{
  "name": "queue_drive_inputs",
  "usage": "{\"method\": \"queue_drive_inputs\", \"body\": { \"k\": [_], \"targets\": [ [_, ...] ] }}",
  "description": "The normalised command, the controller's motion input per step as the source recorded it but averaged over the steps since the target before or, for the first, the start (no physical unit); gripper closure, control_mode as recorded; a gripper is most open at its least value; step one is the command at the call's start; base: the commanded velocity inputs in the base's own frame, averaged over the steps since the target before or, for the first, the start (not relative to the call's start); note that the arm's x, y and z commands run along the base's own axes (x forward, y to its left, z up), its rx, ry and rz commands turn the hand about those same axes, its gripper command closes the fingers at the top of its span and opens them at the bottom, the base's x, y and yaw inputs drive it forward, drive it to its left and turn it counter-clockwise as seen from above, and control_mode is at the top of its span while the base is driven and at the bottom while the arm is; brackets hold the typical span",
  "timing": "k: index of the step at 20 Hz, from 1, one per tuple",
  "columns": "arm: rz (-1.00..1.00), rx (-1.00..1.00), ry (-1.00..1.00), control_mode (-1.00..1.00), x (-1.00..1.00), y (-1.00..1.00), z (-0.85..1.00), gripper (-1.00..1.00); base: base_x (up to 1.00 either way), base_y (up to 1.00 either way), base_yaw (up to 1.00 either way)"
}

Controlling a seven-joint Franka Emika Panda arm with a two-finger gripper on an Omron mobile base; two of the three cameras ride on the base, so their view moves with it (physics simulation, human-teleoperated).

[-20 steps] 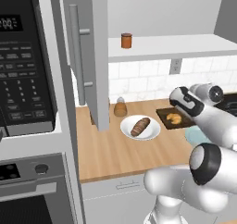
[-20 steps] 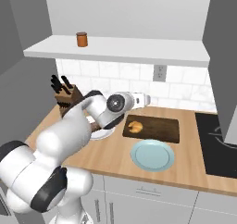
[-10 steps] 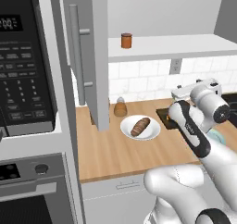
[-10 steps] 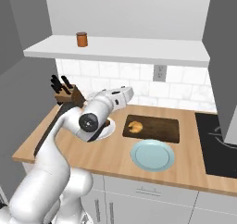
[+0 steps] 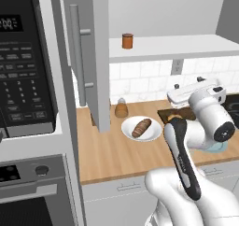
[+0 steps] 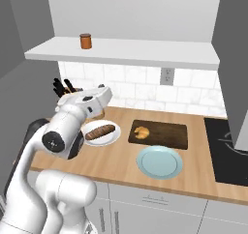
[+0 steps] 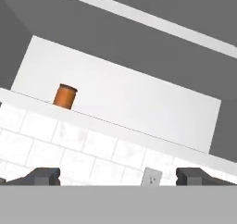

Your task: From the different types of pastries on the counter, select a croissant and place it on the cutting board. Then retrieve a jar of jam from the cabinet and place it alongside the croissant on the cutting board.

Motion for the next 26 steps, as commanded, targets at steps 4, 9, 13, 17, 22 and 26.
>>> {"method": "queue_drive_inputs", "body": {
  "k": [4, 9, 13, 17, 22, 26],
  "targets": [
    [0.05, 0.0, -0.01, -1.0, -0.4, 0.49, 0.92, -1.0, 0.0, 0.0, 0.0],
    [0.04, 0.05, 0.0, -1.0, -0.13, 0.27, 0.85, -1.0, 0.0, 0.0, 0.0],
    [0.06, 0.14, 0.04, -1.0, 0.0, 0.27, 0.99, -1.0, 0.0, 0.0, 0.0],
    [0.07, 0.15, 0.07, -1.0, 0.0, 0.32, 0.81, -1.0, 0.0, 0.0, 0.0],
    [0.06, 0.13, 0.04, -1.0, -0.01, 0.19, 0.05, -1.0, 0.0, 0.0, 0.0],
    [0.1, 0.08, 0.05, -1.0, -0.02, 0.06, -0.51, -1.0, 0.0, 0.0, 0.0]
  ]
}}
